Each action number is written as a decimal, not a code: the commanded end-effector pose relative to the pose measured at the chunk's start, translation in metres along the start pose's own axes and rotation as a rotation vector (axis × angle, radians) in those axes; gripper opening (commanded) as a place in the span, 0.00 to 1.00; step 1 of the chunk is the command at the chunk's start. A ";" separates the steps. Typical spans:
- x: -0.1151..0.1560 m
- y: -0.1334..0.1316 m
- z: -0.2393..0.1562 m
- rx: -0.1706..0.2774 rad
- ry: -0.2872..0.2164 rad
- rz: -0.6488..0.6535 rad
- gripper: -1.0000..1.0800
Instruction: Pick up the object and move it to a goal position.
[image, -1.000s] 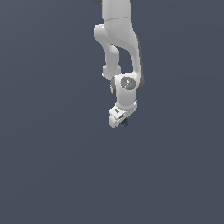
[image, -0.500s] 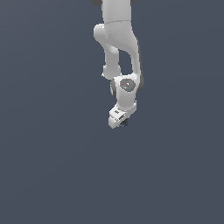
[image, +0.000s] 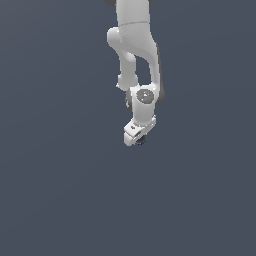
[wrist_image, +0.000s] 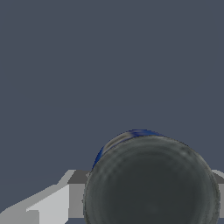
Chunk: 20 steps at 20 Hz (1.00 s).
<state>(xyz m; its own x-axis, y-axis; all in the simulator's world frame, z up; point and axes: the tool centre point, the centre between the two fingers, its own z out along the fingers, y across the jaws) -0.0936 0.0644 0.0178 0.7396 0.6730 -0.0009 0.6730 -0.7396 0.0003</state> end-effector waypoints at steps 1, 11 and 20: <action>-0.002 0.004 -0.006 -0.001 0.001 0.001 0.00; -0.027 0.043 -0.063 -0.001 0.001 0.000 0.00; -0.064 0.100 -0.149 0.001 0.003 -0.001 0.00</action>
<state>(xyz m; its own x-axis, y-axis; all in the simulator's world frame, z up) -0.0749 -0.0408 0.1508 0.7393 0.6733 0.0009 0.6733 -0.7393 -0.0007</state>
